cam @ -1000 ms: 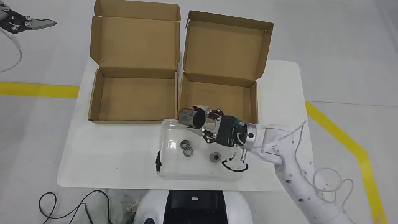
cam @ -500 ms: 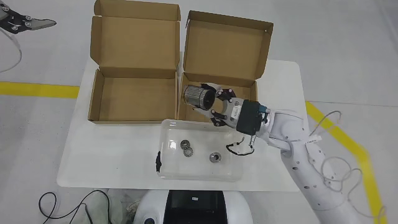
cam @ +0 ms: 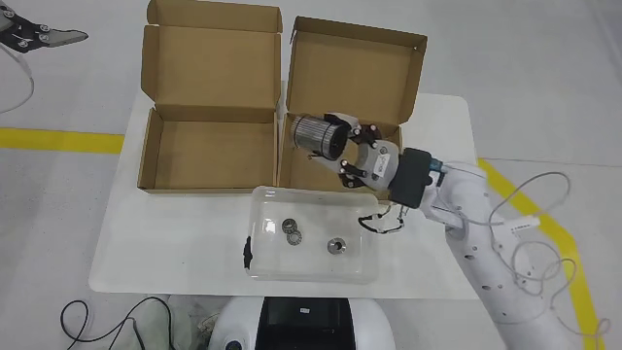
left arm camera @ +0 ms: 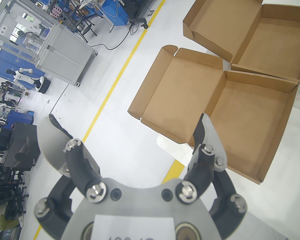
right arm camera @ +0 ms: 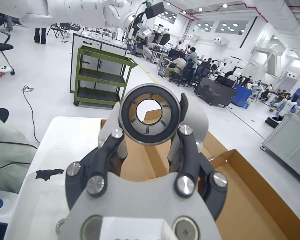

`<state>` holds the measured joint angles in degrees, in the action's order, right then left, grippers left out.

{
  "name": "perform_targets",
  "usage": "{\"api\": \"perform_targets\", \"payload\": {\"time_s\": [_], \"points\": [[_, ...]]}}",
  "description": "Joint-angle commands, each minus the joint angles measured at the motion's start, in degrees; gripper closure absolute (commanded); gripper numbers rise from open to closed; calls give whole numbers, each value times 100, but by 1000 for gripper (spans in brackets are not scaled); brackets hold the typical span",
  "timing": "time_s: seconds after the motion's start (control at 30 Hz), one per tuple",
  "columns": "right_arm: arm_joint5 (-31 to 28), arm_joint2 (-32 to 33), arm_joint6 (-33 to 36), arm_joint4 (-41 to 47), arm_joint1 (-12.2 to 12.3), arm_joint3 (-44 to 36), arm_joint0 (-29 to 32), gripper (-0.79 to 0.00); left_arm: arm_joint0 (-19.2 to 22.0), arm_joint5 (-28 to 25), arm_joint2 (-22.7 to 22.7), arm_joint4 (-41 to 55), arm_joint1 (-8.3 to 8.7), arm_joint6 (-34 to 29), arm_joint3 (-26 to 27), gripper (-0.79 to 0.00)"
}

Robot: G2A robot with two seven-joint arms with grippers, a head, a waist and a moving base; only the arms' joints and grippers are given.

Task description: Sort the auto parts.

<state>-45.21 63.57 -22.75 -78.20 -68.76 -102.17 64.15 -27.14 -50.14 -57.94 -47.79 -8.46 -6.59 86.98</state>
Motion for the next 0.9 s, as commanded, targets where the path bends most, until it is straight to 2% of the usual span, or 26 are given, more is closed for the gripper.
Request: {"api": "perform_targets", "payload": {"time_s": [0.0,0.47,0.87], "points": [[3,9,-51,-20,0,13,-29,0,0,0,0,0,0,0,0,-785],[302,-173,311,-153,-5,-378,175,0,0,0,0,0,0,0,0,-785],[396,-130,1005,-5,25,-319,366,0,0,0,0,0,0,0,0,-785]]}}
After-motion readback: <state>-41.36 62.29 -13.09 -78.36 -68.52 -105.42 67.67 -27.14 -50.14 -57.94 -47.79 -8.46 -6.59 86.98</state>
